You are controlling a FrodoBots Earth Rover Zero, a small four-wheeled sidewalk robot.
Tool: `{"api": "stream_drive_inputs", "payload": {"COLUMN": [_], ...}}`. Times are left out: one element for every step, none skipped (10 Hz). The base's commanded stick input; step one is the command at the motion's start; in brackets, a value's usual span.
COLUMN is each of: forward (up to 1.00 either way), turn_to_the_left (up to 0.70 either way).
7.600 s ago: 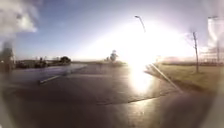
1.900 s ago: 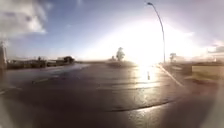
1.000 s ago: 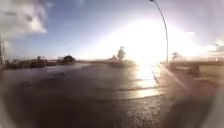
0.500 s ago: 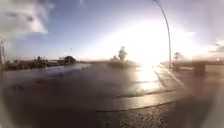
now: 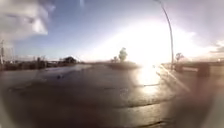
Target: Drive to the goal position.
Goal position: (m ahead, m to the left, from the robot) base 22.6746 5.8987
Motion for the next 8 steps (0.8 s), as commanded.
{"api": "stream_drive_inputs", "payload": {"forward": [0.70, 0.70, 0.70, 0.70, 0.70, 0.70, 0.70, 0.70], "turn_to_the_left": [0.00, 0.00, 0.00, 0.00, 0.00, 0.00, 0.00, 0.00]}}
